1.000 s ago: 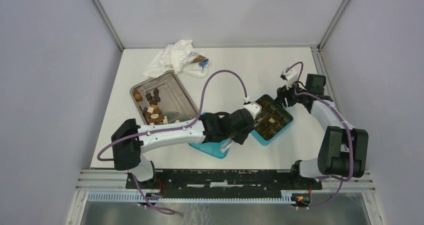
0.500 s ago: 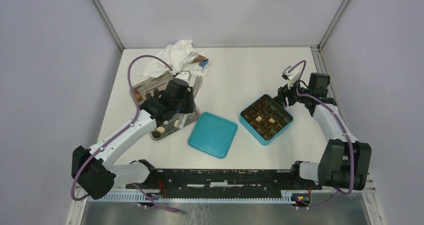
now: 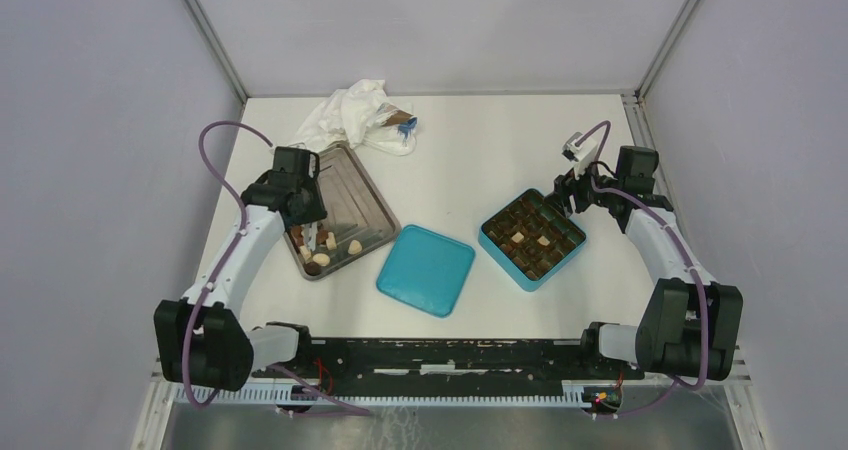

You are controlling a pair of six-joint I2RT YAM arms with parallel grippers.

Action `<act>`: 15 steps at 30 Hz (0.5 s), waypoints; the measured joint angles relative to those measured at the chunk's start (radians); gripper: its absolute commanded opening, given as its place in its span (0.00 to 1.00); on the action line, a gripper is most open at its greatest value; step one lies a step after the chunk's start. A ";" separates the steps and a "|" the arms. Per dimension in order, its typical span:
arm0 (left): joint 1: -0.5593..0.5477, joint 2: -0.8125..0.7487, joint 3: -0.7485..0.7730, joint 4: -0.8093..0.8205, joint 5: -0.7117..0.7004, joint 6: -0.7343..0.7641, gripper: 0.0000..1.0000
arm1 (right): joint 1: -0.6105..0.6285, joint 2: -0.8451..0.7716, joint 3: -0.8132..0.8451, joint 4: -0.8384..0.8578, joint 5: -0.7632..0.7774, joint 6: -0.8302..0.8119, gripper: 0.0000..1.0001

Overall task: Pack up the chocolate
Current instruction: Pick up the fake chocolate from the plate.

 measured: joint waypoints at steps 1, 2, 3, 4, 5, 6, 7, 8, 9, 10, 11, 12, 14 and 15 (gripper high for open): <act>0.010 0.011 0.001 -0.003 0.008 0.006 0.39 | 0.001 0.000 0.000 -0.001 -0.001 0.000 0.65; 0.019 0.026 0.001 -0.005 0.013 0.014 0.39 | 0.001 0.000 0.000 -0.002 -0.001 0.000 0.65; 0.026 0.043 0.001 -0.005 0.019 0.023 0.39 | 0.003 0.002 0.000 -0.002 -0.001 0.000 0.65; 0.032 0.057 0.001 -0.006 0.026 0.028 0.39 | 0.003 0.003 0.000 -0.002 -0.001 0.000 0.65; 0.035 0.071 0.002 -0.006 0.034 0.031 0.39 | 0.006 0.006 0.000 -0.002 -0.001 0.000 0.66; 0.038 0.080 0.002 -0.007 0.036 0.032 0.39 | 0.007 0.008 0.000 -0.002 -0.001 0.000 0.66; 0.041 0.092 0.002 -0.007 0.039 0.033 0.39 | 0.008 0.012 0.000 -0.003 -0.001 0.000 0.66; 0.041 0.102 0.002 -0.007 0.041 0.034 0.39 | 0.009 0.014 0.000 -0.004 -0.001 0.000 0.65; 0.042 0.108 0.002 -0.007 0.041 0.037 0.39 | 0.010 0.017 0.000 -0.005 -0.001 0.000 0.66; 0.043 0.116 0.002 -0.007 0.040 0.043 0.39 | 0.010 0.019 0.000 -0.006 -0.001 0.000 0.65; 0.043 0.118 0.002 -0.007 0.040 0.045 0.40 | 0.010 0.019 0.000 -0.006 -0.001 0.000 0.65; 0.045 0.120 0.002 -0.007 0.039 0.048 0.40 | 0.011 0.019 0.000 -0.007 -0.001 0.000 0.65; 0.045 0.121 0.006 -0.008 0.033 0.055 0.40 | 0.011 0.019 0.000 -0.008 -0.001 0.000 0.66; 0.045 0.121 0.009 -0.008 0.032 0.056 0.40 | 0.012 0.020 0.000 -0.008 -0.001 0.000 0.66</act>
